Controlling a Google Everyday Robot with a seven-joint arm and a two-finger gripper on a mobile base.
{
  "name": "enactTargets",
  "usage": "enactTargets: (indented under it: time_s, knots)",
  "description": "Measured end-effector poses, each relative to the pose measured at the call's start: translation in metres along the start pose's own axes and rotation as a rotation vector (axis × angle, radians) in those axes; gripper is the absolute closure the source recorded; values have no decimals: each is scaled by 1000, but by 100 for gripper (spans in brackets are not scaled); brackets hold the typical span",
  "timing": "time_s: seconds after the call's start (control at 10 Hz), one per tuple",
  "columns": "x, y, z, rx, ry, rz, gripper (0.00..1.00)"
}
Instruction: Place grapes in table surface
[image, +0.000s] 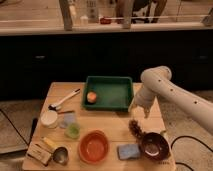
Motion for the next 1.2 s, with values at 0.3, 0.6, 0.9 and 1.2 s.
enactTargets:
  time_s: [0.3, 0.6, 0.9, 1.2]
  knots:
    - [1, 1, 0, 1, -3, -4, 20]
    - [2, 1, -2, 16, -3, -15, 20]
    - [3, -1, -3, 22, -1, -18, 20]
    - [3, -1, -3, 22, -1, -18, 20]
